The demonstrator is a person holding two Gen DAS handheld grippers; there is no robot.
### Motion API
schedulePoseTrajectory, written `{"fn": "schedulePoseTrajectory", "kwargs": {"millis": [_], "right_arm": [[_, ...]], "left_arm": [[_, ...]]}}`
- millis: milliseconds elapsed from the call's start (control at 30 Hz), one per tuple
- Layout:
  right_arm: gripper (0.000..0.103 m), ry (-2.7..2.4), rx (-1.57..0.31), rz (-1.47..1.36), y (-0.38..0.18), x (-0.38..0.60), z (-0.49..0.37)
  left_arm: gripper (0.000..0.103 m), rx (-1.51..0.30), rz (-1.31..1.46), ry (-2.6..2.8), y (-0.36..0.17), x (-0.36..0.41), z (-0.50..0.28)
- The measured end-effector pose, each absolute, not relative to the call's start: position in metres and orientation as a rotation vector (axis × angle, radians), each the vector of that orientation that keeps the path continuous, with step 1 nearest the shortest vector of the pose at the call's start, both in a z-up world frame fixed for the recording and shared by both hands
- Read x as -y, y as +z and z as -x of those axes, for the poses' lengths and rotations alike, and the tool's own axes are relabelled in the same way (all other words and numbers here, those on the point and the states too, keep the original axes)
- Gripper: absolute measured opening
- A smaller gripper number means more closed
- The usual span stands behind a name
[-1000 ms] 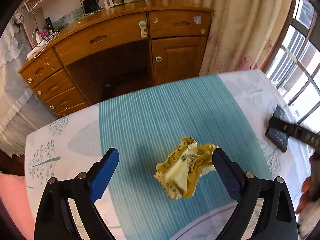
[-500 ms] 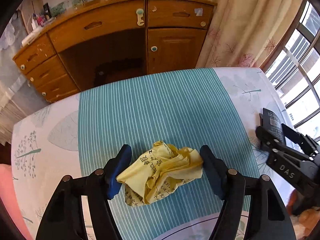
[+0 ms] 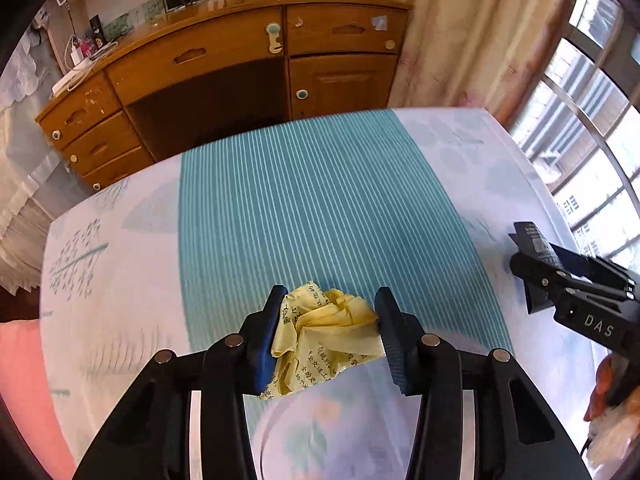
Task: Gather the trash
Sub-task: 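Grasp the yellow crumpled paper with the left tool while the right tool grasps the black packet, then carry the yellow paper and black packet down over the trash bin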
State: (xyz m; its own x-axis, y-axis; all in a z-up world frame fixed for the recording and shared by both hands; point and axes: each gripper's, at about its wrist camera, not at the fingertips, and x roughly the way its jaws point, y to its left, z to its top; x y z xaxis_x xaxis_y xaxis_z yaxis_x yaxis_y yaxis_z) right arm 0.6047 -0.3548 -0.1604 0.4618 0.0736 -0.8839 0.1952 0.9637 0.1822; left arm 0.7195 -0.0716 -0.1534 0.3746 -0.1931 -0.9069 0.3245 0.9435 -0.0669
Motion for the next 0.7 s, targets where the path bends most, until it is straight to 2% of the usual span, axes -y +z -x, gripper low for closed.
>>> {"fn": "schedulePoseTrajectory", "kwargs": {"millis": [167,700], "right_arm": [[0.056,0.014,-1.090,-0.301,-0.131,0.329,-0.537],[0.056,0.251,-1.050,-0.337,-0.031,0.239,-0.249]], "left_arm": [[0.045,-1.134,-0.138,-0.368,-0.118,0.060,-0.644],[0.045,-1.078,-0.234,-0.416,-0.016,0.024,-0.327]]}}
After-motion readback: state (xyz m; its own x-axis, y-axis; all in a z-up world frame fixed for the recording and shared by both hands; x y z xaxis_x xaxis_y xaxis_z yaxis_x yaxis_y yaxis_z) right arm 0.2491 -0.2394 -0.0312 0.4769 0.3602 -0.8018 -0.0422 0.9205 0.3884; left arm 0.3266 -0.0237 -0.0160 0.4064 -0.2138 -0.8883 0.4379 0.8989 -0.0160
